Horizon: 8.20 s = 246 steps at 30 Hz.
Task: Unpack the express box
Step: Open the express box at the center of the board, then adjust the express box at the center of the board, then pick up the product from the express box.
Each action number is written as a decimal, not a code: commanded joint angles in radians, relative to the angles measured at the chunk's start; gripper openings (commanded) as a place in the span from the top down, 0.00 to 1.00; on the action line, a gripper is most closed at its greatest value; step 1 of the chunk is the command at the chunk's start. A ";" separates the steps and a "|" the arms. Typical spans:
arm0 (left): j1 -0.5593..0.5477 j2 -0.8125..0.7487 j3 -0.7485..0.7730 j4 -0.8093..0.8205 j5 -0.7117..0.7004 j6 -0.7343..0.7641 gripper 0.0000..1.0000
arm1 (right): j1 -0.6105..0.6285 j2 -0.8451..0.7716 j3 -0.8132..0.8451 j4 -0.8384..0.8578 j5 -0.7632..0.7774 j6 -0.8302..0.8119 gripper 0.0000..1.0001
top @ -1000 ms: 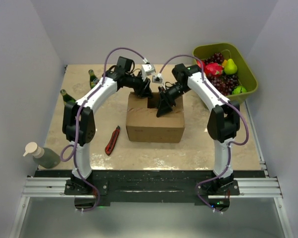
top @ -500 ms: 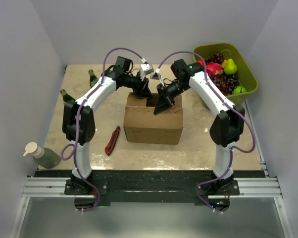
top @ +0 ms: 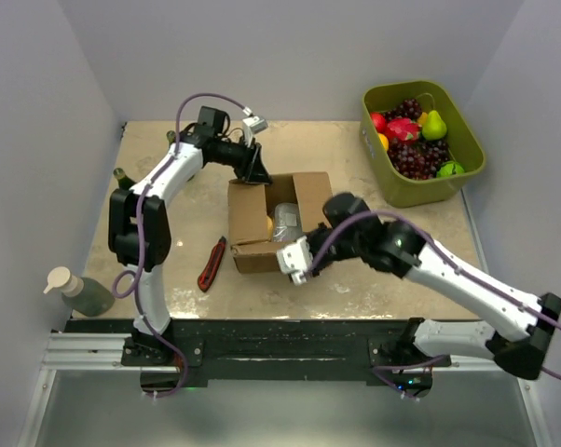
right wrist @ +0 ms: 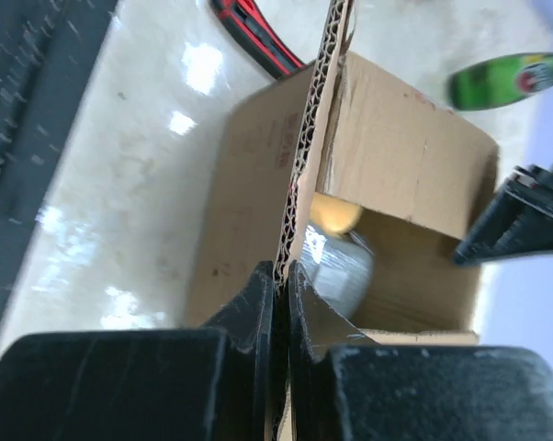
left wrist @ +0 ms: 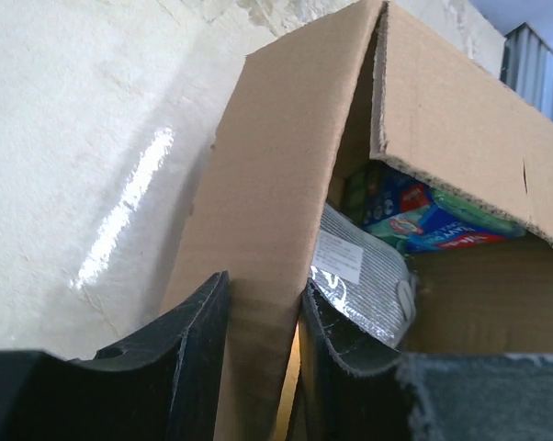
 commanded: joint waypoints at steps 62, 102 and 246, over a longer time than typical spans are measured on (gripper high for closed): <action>0.147 -0.487 -0.493 0.638 -0.058 -0.788 1.00 | -0.204 0.278 0.521 0.384 0.115 0.594 0.48; 0.162 -0.599 -0.852 0.807 -0.315 -0.831 1.00 | -0.191 0.371 0.067 0.565 0.460 0.605 1.00; -0.112 -0.211 -0.018 0.189 -0.651 -0.155 1.00 | -0.308 0.623 0.252 0.262 0.587 0.125 0.40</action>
